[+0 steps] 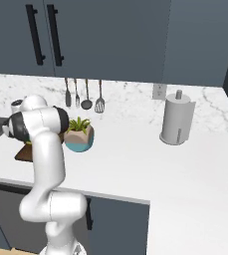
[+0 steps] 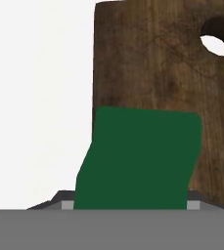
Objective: Pick up the sponge from the counter and clean the cutting board by briefly scrubbing or pressing down on the cutting board. Once finished, release the sponge.
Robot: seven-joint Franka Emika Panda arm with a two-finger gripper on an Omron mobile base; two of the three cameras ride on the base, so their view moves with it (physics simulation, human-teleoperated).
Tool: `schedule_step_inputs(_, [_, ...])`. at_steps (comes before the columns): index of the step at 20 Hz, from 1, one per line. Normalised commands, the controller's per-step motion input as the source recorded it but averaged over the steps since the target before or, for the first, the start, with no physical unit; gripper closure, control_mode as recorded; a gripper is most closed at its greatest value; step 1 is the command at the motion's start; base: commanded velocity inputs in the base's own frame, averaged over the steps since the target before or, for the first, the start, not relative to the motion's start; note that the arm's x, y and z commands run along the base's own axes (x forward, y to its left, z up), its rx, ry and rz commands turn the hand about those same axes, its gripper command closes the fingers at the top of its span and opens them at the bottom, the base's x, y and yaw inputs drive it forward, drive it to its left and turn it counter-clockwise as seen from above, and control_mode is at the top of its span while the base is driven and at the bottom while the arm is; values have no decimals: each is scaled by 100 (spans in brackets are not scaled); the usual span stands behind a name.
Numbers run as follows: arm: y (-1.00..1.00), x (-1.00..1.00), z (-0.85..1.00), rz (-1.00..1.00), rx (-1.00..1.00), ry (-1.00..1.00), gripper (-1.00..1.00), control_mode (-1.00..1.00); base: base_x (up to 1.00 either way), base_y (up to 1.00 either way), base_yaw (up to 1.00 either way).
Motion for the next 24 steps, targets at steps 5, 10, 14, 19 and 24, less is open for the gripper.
schedule_step_inputs(5, [0, 26, 0, 0, -3, 0, 100, -100, 0, 0, 0])
schedule_step_inputs(10, [-2, 17, 0, 0, 0, 0, 100, -100, 0, 0, 0])
schedule_step_inputs(14, [-8, 23, -1, 0, -2, 0, 100, -100, 0, 0, 0])
schedule_step_inputs(19, [-11, 18, -3, 0, 0, 0, 100, -100, 0, 0, 0])
schedule_step_inputs(24, [-11, 10, -4, 0, 0, -1, 100, -100, 0, 0, 0])
